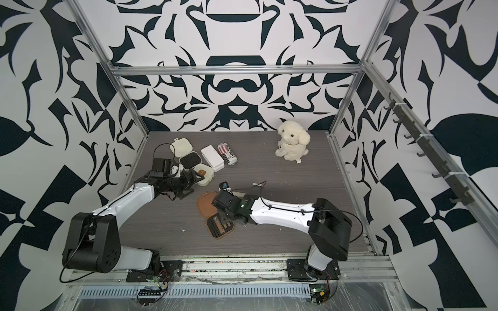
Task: Organize nail clipper sets
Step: Close the storage box at the center of the board.
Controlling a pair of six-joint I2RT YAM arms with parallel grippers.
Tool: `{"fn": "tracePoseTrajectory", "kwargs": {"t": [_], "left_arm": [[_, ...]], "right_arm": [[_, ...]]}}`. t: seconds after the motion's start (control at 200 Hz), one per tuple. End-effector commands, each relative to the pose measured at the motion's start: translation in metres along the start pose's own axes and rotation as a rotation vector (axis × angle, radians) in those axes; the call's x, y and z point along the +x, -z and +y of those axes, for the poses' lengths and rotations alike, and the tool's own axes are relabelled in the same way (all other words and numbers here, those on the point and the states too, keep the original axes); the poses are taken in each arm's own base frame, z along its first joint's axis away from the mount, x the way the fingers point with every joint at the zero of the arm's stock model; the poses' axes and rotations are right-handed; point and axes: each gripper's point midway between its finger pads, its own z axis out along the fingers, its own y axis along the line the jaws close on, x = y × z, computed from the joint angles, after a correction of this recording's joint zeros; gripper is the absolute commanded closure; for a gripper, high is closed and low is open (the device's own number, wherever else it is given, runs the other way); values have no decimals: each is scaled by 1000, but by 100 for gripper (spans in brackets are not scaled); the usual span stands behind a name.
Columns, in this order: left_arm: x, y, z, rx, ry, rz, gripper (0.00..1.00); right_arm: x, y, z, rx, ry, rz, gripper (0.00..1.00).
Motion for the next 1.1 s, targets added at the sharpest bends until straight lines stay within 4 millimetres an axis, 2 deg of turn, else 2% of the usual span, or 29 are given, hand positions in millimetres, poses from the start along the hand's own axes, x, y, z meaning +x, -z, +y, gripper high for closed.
{"fn": "tracePoseTrajectory", "kwargs": {"t": [0.0,0.11,0.235,0.555,0.695,0.88,1.095], "left_arm": [[10,-8,14,68,48,72,5],[14,-17,21,105,69,94,5],[16,-24,24,142,78,108,5],[30,-35,25,240,75,183,6],[29,-28,8,330,42,171,7],[32,-7,-19,423,-38,139,6],[57,-3,-50,485,-125,207,6]], "right_arm": [[25,2,-4,3,-42,14,64],[49,-5,-4,8,-45,42,62],[67,-15,-4,16,-54,61,62],[73,-31,-3,21,-84,65,63],[67,-34,-8,36,-105,63,63],[57,-35,-16,38,-150,53,63],[44,-39,-17,2,-180,70,64]]}}
